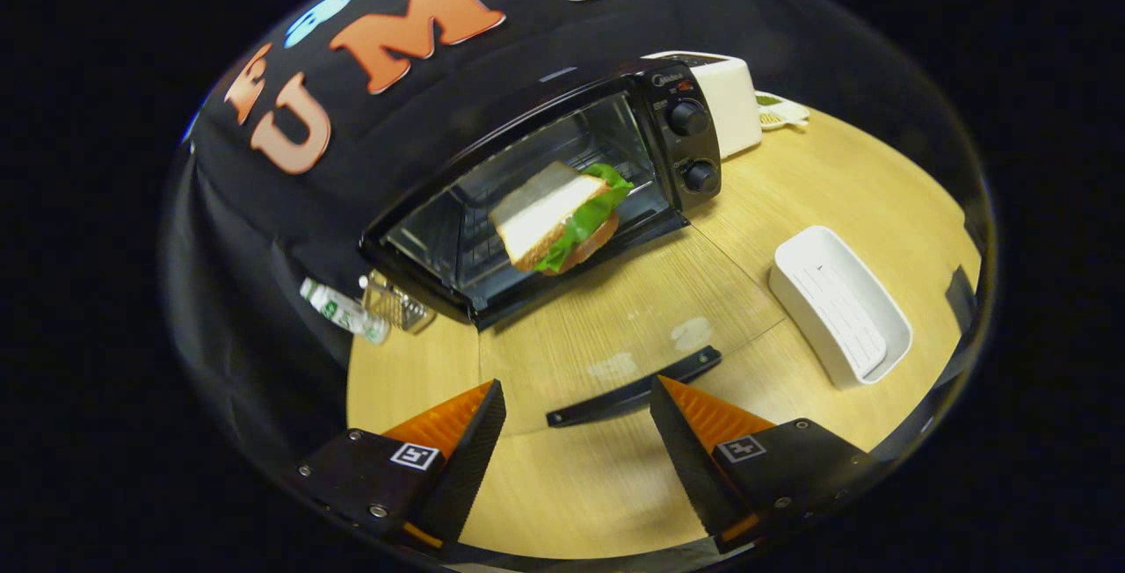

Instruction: Open the toaster oven, put the food inside, and close the toaster oven door.

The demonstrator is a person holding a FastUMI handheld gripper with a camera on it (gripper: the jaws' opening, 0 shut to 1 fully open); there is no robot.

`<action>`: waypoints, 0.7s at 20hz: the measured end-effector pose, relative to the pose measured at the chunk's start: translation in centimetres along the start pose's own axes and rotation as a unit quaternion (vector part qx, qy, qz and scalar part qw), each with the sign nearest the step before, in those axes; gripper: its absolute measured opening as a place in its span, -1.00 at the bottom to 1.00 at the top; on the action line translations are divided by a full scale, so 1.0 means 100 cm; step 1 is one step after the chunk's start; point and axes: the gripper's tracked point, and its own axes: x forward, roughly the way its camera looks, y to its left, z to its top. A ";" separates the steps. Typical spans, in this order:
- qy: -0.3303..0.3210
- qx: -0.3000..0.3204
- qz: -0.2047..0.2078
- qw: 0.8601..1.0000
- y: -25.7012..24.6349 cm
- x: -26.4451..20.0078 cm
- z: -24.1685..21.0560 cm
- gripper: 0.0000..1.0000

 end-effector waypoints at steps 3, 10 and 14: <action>0.012 -0.089 -0.024 0.996 -0.014 -0.005 -0.012 0.97; 0.063 -0.182 -0.057 0.980 -0.032 0.025 -0.048 0.99; 0.063 -0.188 -0.071 0.978 -0.039 0.044 -0.047 1.00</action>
